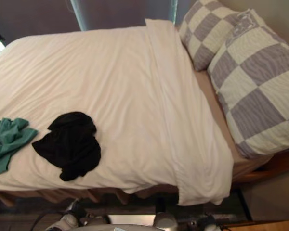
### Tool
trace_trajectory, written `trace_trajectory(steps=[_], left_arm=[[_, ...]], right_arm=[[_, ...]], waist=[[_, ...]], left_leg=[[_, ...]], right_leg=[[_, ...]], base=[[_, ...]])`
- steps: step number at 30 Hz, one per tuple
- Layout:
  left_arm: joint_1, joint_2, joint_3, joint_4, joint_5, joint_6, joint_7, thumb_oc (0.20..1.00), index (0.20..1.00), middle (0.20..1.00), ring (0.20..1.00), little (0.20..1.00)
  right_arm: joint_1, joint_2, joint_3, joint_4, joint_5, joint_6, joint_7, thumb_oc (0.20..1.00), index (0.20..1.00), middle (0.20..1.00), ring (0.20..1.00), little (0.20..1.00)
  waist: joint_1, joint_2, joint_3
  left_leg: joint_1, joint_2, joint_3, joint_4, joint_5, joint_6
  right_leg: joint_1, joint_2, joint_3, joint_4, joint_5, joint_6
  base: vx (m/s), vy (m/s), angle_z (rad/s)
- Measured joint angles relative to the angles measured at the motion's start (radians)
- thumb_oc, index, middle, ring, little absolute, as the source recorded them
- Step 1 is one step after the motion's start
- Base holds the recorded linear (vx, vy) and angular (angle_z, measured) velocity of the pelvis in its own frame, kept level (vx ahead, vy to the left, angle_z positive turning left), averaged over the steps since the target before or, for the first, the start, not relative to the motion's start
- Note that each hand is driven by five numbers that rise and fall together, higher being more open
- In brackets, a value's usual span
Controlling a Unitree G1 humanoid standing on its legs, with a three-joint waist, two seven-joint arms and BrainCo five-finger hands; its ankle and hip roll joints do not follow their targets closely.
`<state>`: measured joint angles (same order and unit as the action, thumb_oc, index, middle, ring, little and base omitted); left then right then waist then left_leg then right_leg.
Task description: Tidy up the quilt and then pick up the clothes from the bed and put them into the laundry hamper.
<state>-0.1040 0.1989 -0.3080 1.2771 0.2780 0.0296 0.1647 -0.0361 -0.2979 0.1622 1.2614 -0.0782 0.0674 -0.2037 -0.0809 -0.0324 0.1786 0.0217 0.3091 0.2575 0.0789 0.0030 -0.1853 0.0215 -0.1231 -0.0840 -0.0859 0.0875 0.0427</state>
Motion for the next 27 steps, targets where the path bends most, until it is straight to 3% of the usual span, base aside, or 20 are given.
trace_trajectory(steps=[2, 5, 7, 8, 9, 10, 12, 13, 14, 15, 16, 17, 18, 19, 20, 22, 23, 25, 26, 27], left_arm=[[-0.024, -0.005, -0.017, 0.007, 0.001, -0.001, 0.0, 1.0, 1.0, 1.0, 1.0, 1.0], [-0.031, -0.009, -0.022, 0.002, 0.002, -0.002, 0.0, 1.0, 1.0, 1.0, 1.0, 1.0], [-0.021, -0.024, -0.045, -0.025, 0.004, -0.002, -0.002, 1.0, 1.0, 1.0, 1.0, 1.0], [-0.022, -0.023, -0.05, -0.02, 0.004, -0.003, -0.003, 1.0, 1.0, 1.0, 1.0, 1.0], [-0.02, -0.008, -0.048, -0.013, 0.003, 0.001, -0.002, 1.0, 1.0, 1.0, 1.0, 1.0], [-0.014, 0.018, -0.048, -0.017, 0.003, 0.002, -0.002, 1.0, 1.0, 1.0, 1.0, 1.0], [-0.005, 0.067, -0.05, -0.009, 0.004, 0.007, -0.005, 1.0, 1.0, 1.0, 1.0, 1.0], [0.001, 0.078, -0.05, -0.004, 0.004, 0.011, -0.004, 1.0, 1.0, 1.0, 1.0, 1.0], [0.014, 0.097, -0.047, 0.001, 0.004, 0.017, -0.006, 1.0, 1.0, 1.0, 1.0, 1.0], [0.019, 0.105, -0.038, -0.001, 0.009, 0.017, -0.008, 1.0, 1.0, 1.0, 1.0, 1.0], [0.018, 0.114, -0.031, 0.017, 0.011, 0.015, -0.013, 1.0, 1.0, 1.0, 1.0, 1.0], [0.015, 0.114, -0.017, 0.036, 0.011, 0.02, -0.014, 1.0, 1.0, 1.0, 1.0, 1.0], [0.015, 0.105, -0.015, 0.034, 0.011, 0.022, -0.014, 1.0, 1.0, 1.0, 1.0, 1.0], [0.012, 0.099, -0.003, 0.027, 0.011, 0.019, -0.013, 1.0, 1.0, 1.0, 1.0, 1.0], [0.011, 0.072, 0.002, 0.017, 0.011, 0.015, -0.011, 1.0, 1.0, 1.0, 1.0, 1.0], [0.02, 0.068, 0.004, -0.012, 0.008, 0.002, -0.008, 1.0, 1.0, 1.0, 1.0, 1.0], [0.009, 0.068, 0.015, -0.019, 0.001, 0.002, -0.005, 1.0, 1.0, 1.0, 1.0, 1.0], [0.008, 0.048, 0.019, -0.024, -0.003, 0.009, 0.001, 1.0, 1.0, 1.0, 1.0, 1.0], [0.008, 0.039, 0.025, -0.025, -0.004, 0.008, 0.001, 1.0, 1.0, 1.0, 1.0, 1.0], [0.007, 0.037, 0.008, -0.024, -0.011, 0.018, 0.022, 1.0, 1.0, 1.0, 1.0, 1.0]], right_arm=[[0.009, 0.0, -0.008, 0.015, 0.0, 0.002, 0.007, 1.0, 1.0, 1.0, 1.0, 1.0], [0.056, 0.001, -0.023, 0.033, -0.002, 0.005, 0.013, 1.0, 1.0, 1.0, 1.0, 1.0], [0.105, -0.016, -0.063, 0.033, -0.003, 0.004, 0.014, 1.0, 1.0, 1.0, 1.0, 1.0], [0.112, -0.005, -0.068, 0.042, -0.004, 0.008, 0.013, 1.0, 1.0, 1.0, 1.0, 1.0], [0.115, 0.03, -0.058, 0.049, -0.009, 0.016, 0.02, 1.0, 1.0, 1.0, 1.0, 1.0], [0.114, 0.059, -0.04, 0.05, -0.01, 0.018, 0.02, 1.0, 1.0, 1.0, 1.0, 1.0], [0.098, 0.121, 0.016, 0.032, -0.014, 0.017, 0.034, 1.0, 1.0, 1.0, 1.0, 1.0], [0.093, 0.141, 0.038, 0.026, -0.024, 0.019, 0.034, 1.0, 1.0, 1.0, 1.0, 1.0], [0.093, 0.157, 0.054, 0.009, -0.041, 0.016, 0.035, 1.0, 1.0, 1.0, 1.0, 1.0], [0.091, 0.154, 0.056, -0.002, -0.041, 0.017, 0.034, 1.0, 1.0, 1.0, 1.0, 1.0], [0.069, 0.15, 0.101, -0.008, -0.042, 0.018, 0.035, 1.0, 1.0, 1.0, 1.0, 1.0], [0.063, 0.13, 0.144, -0.034, -0.05, 0.012, 0.038, 1.0, 1.0, 1.0, 1.0, 1.0], [0.062, 0.118, 0.156, -0.05, -0.052, 0.009, 0.038, 1.0, 1.0, 1.0, 1.0, 1.0], [0.055, 0.091, 0.169, -0.078, -0.061, 0.002, 0.038, 1.0, 1.0, 1.0, 1.0, 1.0], [0.03, 0.068, 0.17, -0.083, -0.063, -0.005, 0.039, 1.0, 1.0, 1.0, 1.0, 1.0], [-0.024, 0.056, 0.164, -0.08, -0.071, -0.008, 0.032, 1.0, 1.0, 1.0, 1.0, 1.0], [-0.045, 0.051, 0.161, -0.08, -0.071, -0.02, 0.033, 1.0, 1.0, 1.0, 1.0, 1.0], [-0.095, 0.039, 0.161, -0.074, -0.072, -0.021, 0.034, 1.0, 1.0, 1.0, 1.0, 1.0], [-0.1, 0.039, 0.16, -0.074, -0.072, -0.02, 0.034, 1.0, 1.0, 1.0, 1.0, 1.0], [-0.103, 0.047, 0.157, -0.072, -0.077, -0.019, 0.035, 1.0, 1.0, 1.0, 1.0, 1.0]], waist=[[-0.002, 0.007, -0.014], [-0.002, 0.015, -0.043], [-0.001, 0.039, -0.065], [0.0, 0.019, -0.063], [0.004, -0.017, -0.072], [0.007, -0.069, -0.079], [0.029, -0.099, -0.071], [0.042, -0.097, -0.068], [0.043, -0.073, -0.067], [0.042, -0.063, -0.065], [0.041, -0.04, -0.05], [0.019, -0.033, -0.046], [0.012, -0.032, -0.045], [0.011, -0.036, -0.04], [0.003, -0.002, -0.019], [0.045, 0.021, 0.016], [0.056, 0.018, 0.029], [0.053, 0.005, 0.06], [0.053, 0.01, 0.064], [0.039, 0.011, 0.066]], left_leg=[[-0.002, 0.073, -0.024, -0.072, 0.033, -0.047], [-0.002, 0.123, -0.023, -0.088, 0.04, -0.047], [0.017, 0.081, -0.032, -0.088, 0.039, -0.047], [0.014, 0.037, -0.039, -0.078, 0.062, -0.065], [-0.001, -0.034, -0.029, -0.054, 0.036, -0.026], [-0.003, -0.081, -0.017, -0.038, 0.019, -0.02], [-0.01, -0.105, 0.041, -0.027, -0.005, 0.024], [0.008, -0.095, 0.062, -0.04, -0.001, 0.038], [0.034, -0.095, 0.071, -0.081, 0.013, 0.081], [0.044, -0.111, 0.073, -0.097, 0.024, 0.099], [0.066, -0.112, 0.078, -0.13, 0.041, 0.108], [0.064, -0.12, 0.066, -0.151, 0.05, 0.11], [0.06, -0.144, 0.058, -0.153, 0.051, 0.117], [0.055, -0.209, 0.028, -0.14, 0.057, 0.114], [0.05, -0.222, -0.008, -0.09, 0.047, 0.109], [-0.025, -0.229, 0.001, 0.065, 0.045, 0.079], [-0.08, -0.229, -0.018, 0.167, 0.036, 0.042], [-0.212, -0.218, -0.061, 0.329, 0.081, -0.051], [-0.211, -0.192, -0.052, 0.315, 0.071, -0.035], [-0.191, -0.117, -0.036, 0.247, 0.057, -0.009]], right_leg=[[-0.01, -0.004, -0.034, 0.0, 0.011, 0.018], [-0.011, -0.028, -0.069, 0.0, 0.023, 0.04], [-0.003, -0.077, -0.079, 0.0, 0.045, 0.088], [0.002, -0.118, -0.084, 0.005, 0.067, 0.115], [-0.018, -0.21, -0.068, 0.033, 0.066, 0.105], [-0.053, -0.241, -0.076, 0.073, 0.128, 0.102], [-0.111, -0.27, -0.129, 0.118, 0.26, 0.061], [-0.127, -0.269, -0.14, 0.126, 0.269, 0.075], [-0.166, -0.202, -0.141, 0.259, 0.107, 0.122], [-0.184, -0.163, -0.142, 0.338, 0.026, 0.132], [-0.218, -0.054, -0.086, 0.499, -0.115, 0.137], [-0.223, 0.044, -0.034, 0.571, -0.191, 0.099], [-0.205, 0.06, -0.059, 0.562, -0.208, 0.075], [-0.133, 0.067, -0.109, 0.451, -0.238, 0.014], [-0.048, 0.085, -0.078, 0.323, -0.252, -0.049], [-0.036, 0.077, -0.02, 0.282, -0.243, -0.065], [-0.046, 0.065, -0.001, 0.291, -0.222, -0.086], [-0.047, 0.014, -0.011, 0.257, -0.172, -0.064], [-0.029, 0.018, -0.02, 0.228, -0.16, -0.068], [0.003, 0.024, -0.022, 0.178, -0.139, -0.045]], base=[[0.09, 0.573, 0.39], [0.11, 0.397, 0.44], [0.06, 0.499, 0.41], [-0.07, 0.331, 0.27], [-0.08, 0.379, 0.09], [-0.1, 0.519, -0.18], [-0.07, 0.382, -0.39], [-0.08, 0.433, -0.47], [-0.05, 0.407, -0.38], [-0.05, 0.47, -0.28], [0.02, 0.302, 0.06], [0.03, 0.176, 0.26], [0.05, 0.141, 0.68], [0.01, 0.054, 0.95], [-0.04, 0.118, 0.8], [-0.16, 0.147, 0.05], [-0.12, 0.174, -0.28], [0.06, 0.283, 0.0], [0.17, 0.401, 0.08], [0.18, 0.456, -0.07]])
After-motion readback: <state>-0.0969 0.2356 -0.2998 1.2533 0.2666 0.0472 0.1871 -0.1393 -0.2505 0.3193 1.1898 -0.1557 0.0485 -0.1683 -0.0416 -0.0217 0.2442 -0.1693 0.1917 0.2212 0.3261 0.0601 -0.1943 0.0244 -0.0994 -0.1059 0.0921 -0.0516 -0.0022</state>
